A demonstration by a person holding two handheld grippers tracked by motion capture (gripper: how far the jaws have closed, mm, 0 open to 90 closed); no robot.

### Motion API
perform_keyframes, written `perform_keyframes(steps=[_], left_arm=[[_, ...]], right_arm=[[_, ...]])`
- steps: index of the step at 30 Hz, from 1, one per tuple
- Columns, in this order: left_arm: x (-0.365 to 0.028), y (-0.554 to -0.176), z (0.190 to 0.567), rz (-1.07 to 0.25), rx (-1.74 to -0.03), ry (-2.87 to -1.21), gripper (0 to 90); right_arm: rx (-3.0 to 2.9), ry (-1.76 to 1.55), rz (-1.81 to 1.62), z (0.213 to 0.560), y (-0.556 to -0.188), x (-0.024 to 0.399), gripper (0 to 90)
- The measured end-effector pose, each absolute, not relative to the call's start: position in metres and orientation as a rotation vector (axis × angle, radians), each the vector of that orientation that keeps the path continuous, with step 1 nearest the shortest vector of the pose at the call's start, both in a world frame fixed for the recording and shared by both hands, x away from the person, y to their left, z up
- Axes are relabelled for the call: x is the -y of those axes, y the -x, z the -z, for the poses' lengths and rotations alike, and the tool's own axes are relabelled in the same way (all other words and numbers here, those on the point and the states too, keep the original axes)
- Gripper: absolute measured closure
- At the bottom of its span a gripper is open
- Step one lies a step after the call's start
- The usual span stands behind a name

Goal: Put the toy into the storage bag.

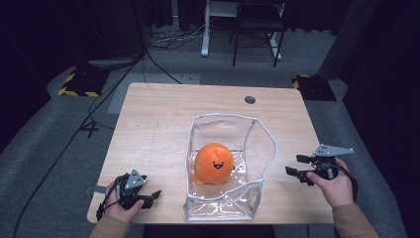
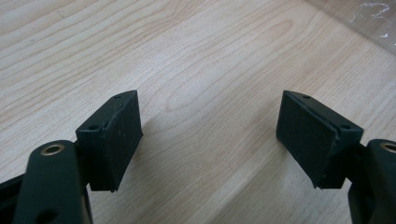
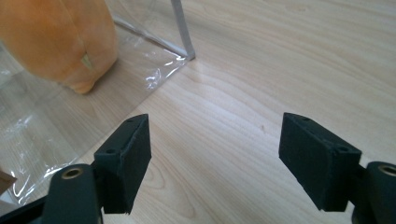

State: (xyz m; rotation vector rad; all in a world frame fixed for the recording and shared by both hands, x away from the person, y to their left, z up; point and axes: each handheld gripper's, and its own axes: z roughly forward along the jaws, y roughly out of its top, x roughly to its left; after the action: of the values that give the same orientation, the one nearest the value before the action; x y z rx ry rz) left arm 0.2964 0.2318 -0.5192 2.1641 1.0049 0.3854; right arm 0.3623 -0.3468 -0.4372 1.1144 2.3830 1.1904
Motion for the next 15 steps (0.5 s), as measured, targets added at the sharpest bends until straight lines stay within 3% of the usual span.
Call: perform_keyframes(steps=[15], left_arm=[[-0.232,-0.296,0.519,-0.385,-1.005,-2.164,22.8]], right_arm=[[-2.368,-1.133,-1.16,0.488,-0.348,0.351,21.2]])
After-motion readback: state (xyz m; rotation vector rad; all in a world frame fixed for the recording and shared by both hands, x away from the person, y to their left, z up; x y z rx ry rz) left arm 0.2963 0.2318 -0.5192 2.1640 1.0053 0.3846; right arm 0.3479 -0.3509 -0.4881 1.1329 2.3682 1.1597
